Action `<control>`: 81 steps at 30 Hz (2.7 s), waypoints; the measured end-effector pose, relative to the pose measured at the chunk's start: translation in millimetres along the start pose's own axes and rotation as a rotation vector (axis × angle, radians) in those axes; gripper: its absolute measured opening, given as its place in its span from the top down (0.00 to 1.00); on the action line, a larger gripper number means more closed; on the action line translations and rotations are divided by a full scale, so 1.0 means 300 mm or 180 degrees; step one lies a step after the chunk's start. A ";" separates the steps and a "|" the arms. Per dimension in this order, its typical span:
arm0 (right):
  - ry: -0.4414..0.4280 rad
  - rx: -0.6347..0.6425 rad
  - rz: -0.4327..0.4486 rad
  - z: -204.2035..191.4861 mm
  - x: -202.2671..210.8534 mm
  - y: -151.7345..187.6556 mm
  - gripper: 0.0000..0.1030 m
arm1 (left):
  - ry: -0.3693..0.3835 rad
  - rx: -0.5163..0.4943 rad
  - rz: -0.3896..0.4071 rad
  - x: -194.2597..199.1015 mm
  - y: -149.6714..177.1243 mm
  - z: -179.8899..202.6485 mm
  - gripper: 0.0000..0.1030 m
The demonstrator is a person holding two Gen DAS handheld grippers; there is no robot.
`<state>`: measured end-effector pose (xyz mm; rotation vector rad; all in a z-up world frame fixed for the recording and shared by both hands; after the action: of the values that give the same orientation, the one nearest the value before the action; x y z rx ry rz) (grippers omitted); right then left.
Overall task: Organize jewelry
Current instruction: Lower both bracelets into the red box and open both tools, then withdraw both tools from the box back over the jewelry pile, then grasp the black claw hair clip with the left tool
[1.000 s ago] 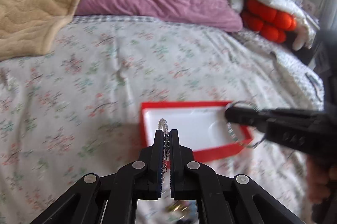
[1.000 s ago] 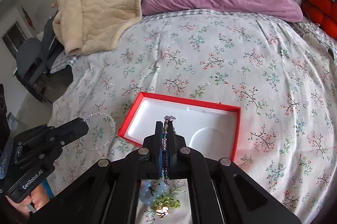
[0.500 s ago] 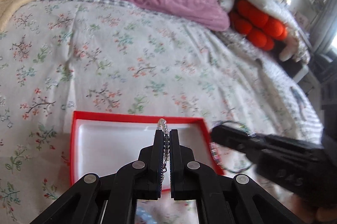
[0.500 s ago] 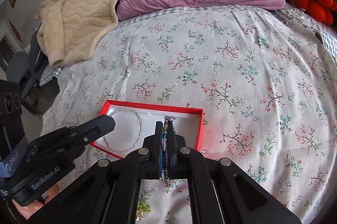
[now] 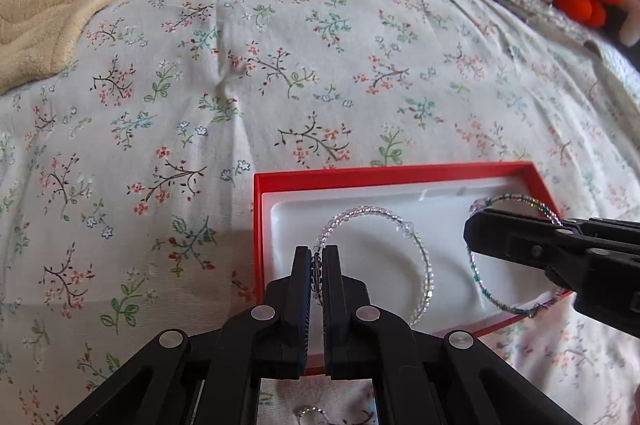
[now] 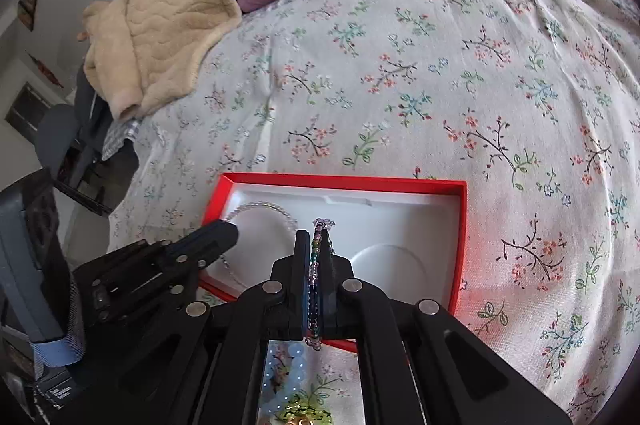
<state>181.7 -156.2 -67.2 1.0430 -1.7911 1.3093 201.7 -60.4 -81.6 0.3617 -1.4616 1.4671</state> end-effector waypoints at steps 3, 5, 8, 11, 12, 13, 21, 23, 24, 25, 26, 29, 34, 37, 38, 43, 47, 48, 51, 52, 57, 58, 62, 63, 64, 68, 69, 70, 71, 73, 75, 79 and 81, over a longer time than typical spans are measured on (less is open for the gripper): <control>0.0051 -0.0038 -0.0039 0.025 -0.018 0.005 0.98 | -0.0020 -0.0059 -0.0010 -0.004 0.000 0.013 1.00; 0.0094 -0.0018 -0.0016 0.033 -0.012 0.001 0.98 | -0.0024 -0.0082 -0.0013 -0.005 0.000 0.022 1.00; 0.0228 0.0071 0.0048 0.044 0.007 -0.011 0.96 | -0.0022 -0.0078 -0.0012 -0.003 -0.002 0.030 0.99; 0.0340 0.0136 0.0104 0.062 0.031 -0.019 0.96 | -0.0024 -0.0096 0.0008 0.006 -0.004 0.037 0.98; 0.0362 0.0149 0.0125 0.067 0.042 -0.022 0.96 | -0.0035 -0.0107 0.0008 0.010 -0.003 0.039 0.94; 0.0381 0.0163 0.0146 0.071 0.054 -0.025 0.96 | -0.0034 -0.0112 0.0010 0.015 -0.003 0.042 0.88; 0.0430 0.0331 0.0262 0.069 0.143 -0.027 0.96 | -0.0054 -0.0128 0.0039 0.066 0.007 0.059 0.64; 0.0449 0.0347 0.0287 0.071 0.161 -0.023 0.96 | -0.0070 -0.0125 0.0033 0.078 0.016 0.061 0.59; 0.0453 0.0349 0.0293 0.072 0.168 -0.021 0.96 | -0.0092 -0.0134 0.0028 0.085 0.021 0.061 0.56; 0.0460 0.0352 0.0295 0.073 0.174 -0.017 0.96 | -0.0115 -0.0150 0.0026 0.094 0.028 0.063 0.53; 0.0472 0.0359 0.0295 0.074 0.180 -0.013 0.96 | -0.0131 -0.0164 0.0022 0.102 0.034 0.065 0.52; 0.0514 0.0434 0.0300 0.069 0.200 0.005 0.96 | -0.0175 -0.0194 -0.0012 0.125 0.060 0.069 0.44; 0.0604 0.0581 0.0267 0.056 0.225 0.052 0.88 | -0.0293 -0.0186 -0.0126 0.152 0.118 0.053 0.31; 0.0632 0.0608 0.0264 0.054 0.243 0.087 0.40 | -0.0326 -0.0135 -0.0209 0.165 0.159 0.036 0.26; 0.0638 0.0610 0.0271 0.054 0.250 0.097 0.38 | -0.0329 -0.0118 -0.0230 0.170 0.171 0.031 0.25; 0.0686 0.0636 0.0224 0.055 0.278 0.146 0.35 | -0.0375 -0.0052 -0.0306 0.199 0.220 0.004 0.18; 0.0766 0.0612 0.0274 0.062 0.302 0.183 0.16 | -0.0350 0.0001 -0.0343 0.217 0.251 -0.009 0.11; 0.0797 0.0605 0.0283 0.065 0.305 0.191 0.14 | -0.0314 0.0011 -0.0351 0.219 0.259 -0.007 0.09; 0.0930 0.0671 0.0352 0.075 0.312 0.218 0.04 | -0.0218 0.0026 -0.0400 0.225 0.287 0.003 0.07; 0.0969 0.0724 0.0358 0.078 0.312 0.230 0.01 | -0.0205 0.0021 -0.0420 0.225 0.297 0.005 0.06; 0.1071 0.0992 0.0335 0.083 0.306 0.297 0.00 | -0.0208 -0.0076 -0.0494 0.220 0.347 0.008 0.05; 0.1061 0.1024 0.0313 0.085 0.303 0.311 0.00 | -0.0202 -0.0104 -0.0513 0.215 0.360 0.008 0.05; 0.1073 0.1141 0.0172 0.099 0.279 0.365 0.00 | -0.0101 -0.0202 -0.0591 0.189 0.407 0.018 0.05; 0.1078 0.1158 0.0124 0.105 0.272 0.377 0.00 | -0.0053 -0.0225 -0.0609 0.182 0.419 0.024 0.05; 0.1075 0.1164 0.0075 0.111 0.264 0.388 0.00 | -0.0002 -0.0253 -0.0625 0.176 0.428 0.032 0.05; 0.0976 0.1155 -0.0155 0.126 0.233 0.425 0.00 | 0.0163 -0.0386 -0.0642 0.165 0.454 0.073 0.05; 0.0958 0.1153 -0.0189 0.125 0.226 0.433 0.00 | 0.0202 -0.0426 -0.0658 0.160 0.460 0.085 0.06; 0.0939 0.1159 -0.0220 0.125 0.221 0.438 0.00 | 0.0239 -0.0466 -0.0675 0.158 0.466 0.095 0.08; 0.0918 0.1176 -0.0253 0.121 0.216 0.444 0.00 | 0.0259 -0.0503 -0.0697 0.152 0.471 0.104 0.09; 0.0869 0.1224 -0.0299 0.108 0.209 0.455 0.00 | 0.0273 -0.0550 -0.0741 0.140 0.480 0.117 0.16; 0.0812 0.1263 -0.0339 0.092 0.203 0.465 0.00 | 0.0306 -0.0545 -0.0778 0.130 0.485 0.124 0.21; 0.0739 0.1298 -0.0391 0.063 0.190 0.483 0.00 | 0.0376 -0.0533 -0.0783 0.116 0.482 0.131 0.30; 0.0697 0.1305 -0.0425 0.048 0.181 0.488 0.00 | 0.0401 -0.0532 -0.0773 0.110 0.479 0.135 0.33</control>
<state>25.9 -156.1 -85.6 1.1586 -1.2982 1.6762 57.2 -50.3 -130.2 0.3251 -1.3762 1.1459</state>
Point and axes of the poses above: each gripper's, at about its wrist camera, not at the fingertips, and x roughly against the way its jaws point, z to its right, y to its underside, the point moved 9 cm from there along -x, roughly the way its jaws point, and after that the axes turned 12 degrees about y, right-handed, at the moved point
